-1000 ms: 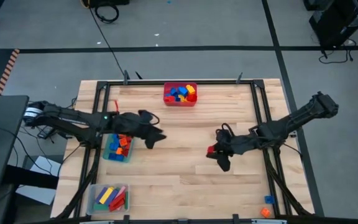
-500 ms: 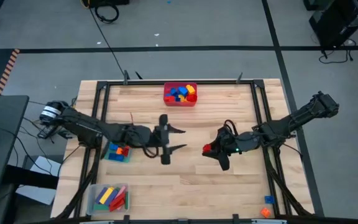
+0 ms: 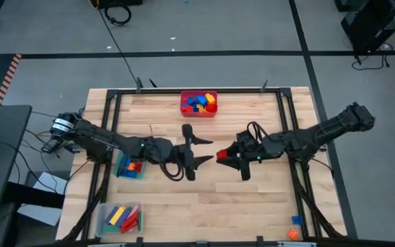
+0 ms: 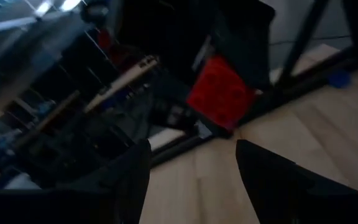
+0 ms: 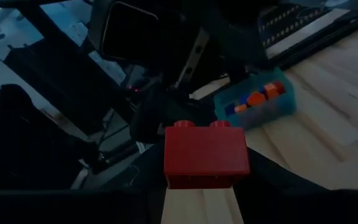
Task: Sort blocks by size
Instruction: Put the red 4 studded building block into the teal bin
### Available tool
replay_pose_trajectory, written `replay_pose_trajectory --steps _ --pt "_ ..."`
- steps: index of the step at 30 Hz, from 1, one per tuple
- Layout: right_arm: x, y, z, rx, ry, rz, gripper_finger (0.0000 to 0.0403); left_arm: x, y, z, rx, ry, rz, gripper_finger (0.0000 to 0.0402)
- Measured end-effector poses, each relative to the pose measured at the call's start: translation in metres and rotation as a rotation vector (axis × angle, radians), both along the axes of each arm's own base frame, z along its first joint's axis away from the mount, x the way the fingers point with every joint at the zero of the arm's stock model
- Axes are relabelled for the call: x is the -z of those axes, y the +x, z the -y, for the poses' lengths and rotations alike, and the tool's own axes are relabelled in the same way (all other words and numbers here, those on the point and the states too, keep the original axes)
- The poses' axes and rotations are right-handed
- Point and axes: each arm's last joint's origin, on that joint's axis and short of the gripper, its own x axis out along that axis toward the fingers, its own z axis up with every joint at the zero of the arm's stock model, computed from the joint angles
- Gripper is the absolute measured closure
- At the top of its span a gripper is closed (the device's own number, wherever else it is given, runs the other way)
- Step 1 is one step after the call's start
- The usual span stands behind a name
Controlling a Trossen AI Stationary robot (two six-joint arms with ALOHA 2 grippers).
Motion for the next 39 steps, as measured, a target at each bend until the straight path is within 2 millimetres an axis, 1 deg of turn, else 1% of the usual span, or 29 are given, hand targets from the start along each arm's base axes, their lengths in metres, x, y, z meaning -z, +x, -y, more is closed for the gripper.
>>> replay_pose_trajectory --steps 3,7,12,16,19,23,29,33,35,39 --pt "-0.003 0.003 0.008 -0.001 0.016 0.031 0.0245 -0.005 0.001 -0.004 -0.009 0.051 0.041 0.0158" --pt "-0.006 0.006 0.018 -0.008 0.031 0.061 0.0245 -0.006 0.003 -0.013 -0.028 0.082 0.042 0.0158" --pt "-0.007 0.008 0.026 -0.003 0.036 0.066 0.0245 -0.007 0.006 -0.023 0.054 0.086 0.053 0.0159" --pt "-0.007 0.009 0.03 -0.003 0.049 0.065 0.0245 -0.007 0.007 -0.032 0.065 0.089 0.054 0.0159" --pt "-0.007 0.009 0.033 0.006 0.049 0.065 0.0245 -0.007 0.008 -0.037 0.117 0.085 0.056 0.0159" --pt "-0.006 0.009 0.034 0.012 0.047 0.053 0.0245 -0.007 0.009 -0.039 0.168 0.083 0.058 0.0159" --pt "0.0 0.008 0.034 -0.011 0.074 -0.014 0.0245 -0.011 0.011 -0.043 0.24 0.066 0.026 0.016" --pt "0.004 0.009 0.032 -0.046 0.086 -0.046 0.0245 -0.01 0.015 -0.044 0.291 0.049 -0.027 0.0167" --pt "0.004 0.008 0.032 -0.055 0.088 -0.049 0.0245 -0.01 0.018 -0.043 0.325 0.034 -0.026 0.0171" --pt "0.007 0.008 0.032 -0.088 0.102 -0.081 0.0245 -0.003 0.024 -0.041 0.362 0.001 -0.035 0.0178"
